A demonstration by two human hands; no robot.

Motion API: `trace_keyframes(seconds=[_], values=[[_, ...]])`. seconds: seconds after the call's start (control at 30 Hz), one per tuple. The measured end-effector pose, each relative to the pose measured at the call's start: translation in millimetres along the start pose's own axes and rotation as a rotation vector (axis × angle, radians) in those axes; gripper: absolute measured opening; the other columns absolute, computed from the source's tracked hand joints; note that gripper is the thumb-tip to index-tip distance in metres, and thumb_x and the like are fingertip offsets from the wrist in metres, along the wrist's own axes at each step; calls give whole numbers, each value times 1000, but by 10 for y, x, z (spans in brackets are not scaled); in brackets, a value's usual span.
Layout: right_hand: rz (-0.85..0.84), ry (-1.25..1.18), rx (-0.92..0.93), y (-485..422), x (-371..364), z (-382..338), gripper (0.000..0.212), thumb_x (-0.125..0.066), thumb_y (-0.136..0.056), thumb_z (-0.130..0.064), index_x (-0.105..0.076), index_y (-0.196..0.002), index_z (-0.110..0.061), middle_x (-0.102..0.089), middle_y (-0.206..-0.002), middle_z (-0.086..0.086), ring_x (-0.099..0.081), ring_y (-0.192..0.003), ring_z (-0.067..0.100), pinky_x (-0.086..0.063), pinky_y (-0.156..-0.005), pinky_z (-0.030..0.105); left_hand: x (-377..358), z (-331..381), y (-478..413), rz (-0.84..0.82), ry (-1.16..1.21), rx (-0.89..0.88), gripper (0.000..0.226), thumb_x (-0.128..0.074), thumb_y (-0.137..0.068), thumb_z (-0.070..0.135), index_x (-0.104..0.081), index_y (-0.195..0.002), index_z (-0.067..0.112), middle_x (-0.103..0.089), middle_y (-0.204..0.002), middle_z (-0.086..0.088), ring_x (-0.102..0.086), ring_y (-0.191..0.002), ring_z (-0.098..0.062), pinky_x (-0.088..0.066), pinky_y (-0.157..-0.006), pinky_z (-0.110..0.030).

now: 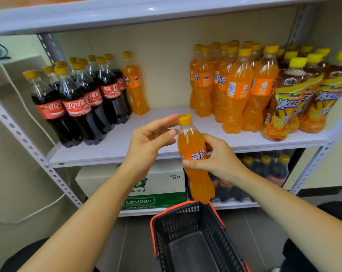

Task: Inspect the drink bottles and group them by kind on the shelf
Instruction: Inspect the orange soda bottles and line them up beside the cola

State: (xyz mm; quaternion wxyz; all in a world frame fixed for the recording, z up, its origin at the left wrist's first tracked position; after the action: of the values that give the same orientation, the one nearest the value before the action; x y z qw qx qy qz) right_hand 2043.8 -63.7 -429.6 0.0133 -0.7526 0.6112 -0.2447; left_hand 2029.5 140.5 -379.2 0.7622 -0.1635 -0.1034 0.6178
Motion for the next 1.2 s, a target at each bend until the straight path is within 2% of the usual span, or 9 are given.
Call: trace_keyframes(seconds=[0.1,0.23,0.37,0.53,0.73,0.83,0.9,1.03,1.2], values=[[45,-205,-96,-45,83,-42,46,-90,-71,-35,-71,-110,-23,-78,-101,-3,-74,-94,13,-60,-77,24,-8,-42,7,-13,-113,-9,28,-66,-95,6,-72,-119,18,-75,-119,0,-70,-113,-21,-58,-88,-30],[55,-489,-250,-105,185,-98,61,-84,-67,-41,-67,-121,-19,-78,-111,2,-74,-105,24,-62,-85,41,-14,-75,22,-111,-313,36,25,-70,-94,11,-74,-117,19,-76,-114,4,-70,-110,-15,-57,-92,-30],[117,-697,-267,-129,231,-158,62,-79,-75,-35,-61,-130,-13,-75,-119,9,-73,-108,27,-63,-81,43,17,-58,29,-187,-361,98,42,-80,-86,27,-69,-127,25,-71,-125,7,-66,-117,-14,-58,-93,-33],[252,-900,-290,-148,275,-232,64,-78,-76,-35,-57,-134,-19,-74,-123,7,-72,-111,27,-61,-88,49,53,-27,79,-250,-398,103,57,-80,-82,33,-60,-135,33,-66,-129,9,-68,-110,-14,-58,-90,-31],[332,-1032,-335,-121,370,-419,77,-79,-73,-37,-48,-142,-19,-71,-125,15,-72,-110,33,-60,-89,55,-13,149,161,-184,-198,34,61,-82,-79,20,-62,-136,28,-71,-124,6,-71,-106,-15,-55,-83,-25],[338,-1082,-348,-73,415,-523,83,-79,-71,-41,-45,-144,-19,-72,-122,16,-74,-105,34,-61,-88,55,-33,269,202,-149,-68,-22,64,-83,-75,8,-64,-135,25,-70,-127,1,-72,-106,-23,-58,-85,-32],[301,-1115,-351,-25,433,-569,77,-79,-74,-41,-47,-141,-18,-75,-117,16,-75,-103,34,-62,-83,54,-79,346,235,-134,-13,-57,60,-82,-76,5,-68,-129,29,-70,-126,-2,-73,-102,-28,-60,-84,-36],[197,-1121,-332,69,451,-635,55,-77,-85,-32,-53,-132,-20,-73,-121,16,-72,-108,36,-61,-82,51,-154,478,315,-109,58,-73,37,-76,-82,12,-78,-111,35,-75,-112,8,-75,-94,-19,-62,-69,-28],[197,-1118,-315,142,465,-737,62,-77,-81,-33,-52,-136,-19,-72,-124,17,-72,-109,36,-62,-78,48,-201,588,367,-135,81,-80,29,-71,-88,19,-78,-112,34,-77,-110,6,-74,-93,-15,-62,-69,-28]])
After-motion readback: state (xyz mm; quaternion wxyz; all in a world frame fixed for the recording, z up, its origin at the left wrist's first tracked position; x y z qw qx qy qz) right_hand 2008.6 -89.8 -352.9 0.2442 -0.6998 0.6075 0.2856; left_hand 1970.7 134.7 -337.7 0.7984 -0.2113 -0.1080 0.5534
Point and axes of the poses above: each hand's wrist, its own y-axis away from the middle knuckle, its own x-axis out of the back of the hand, z = x × y, the point moved 1 cm from there along -y, towards the middle knuckle
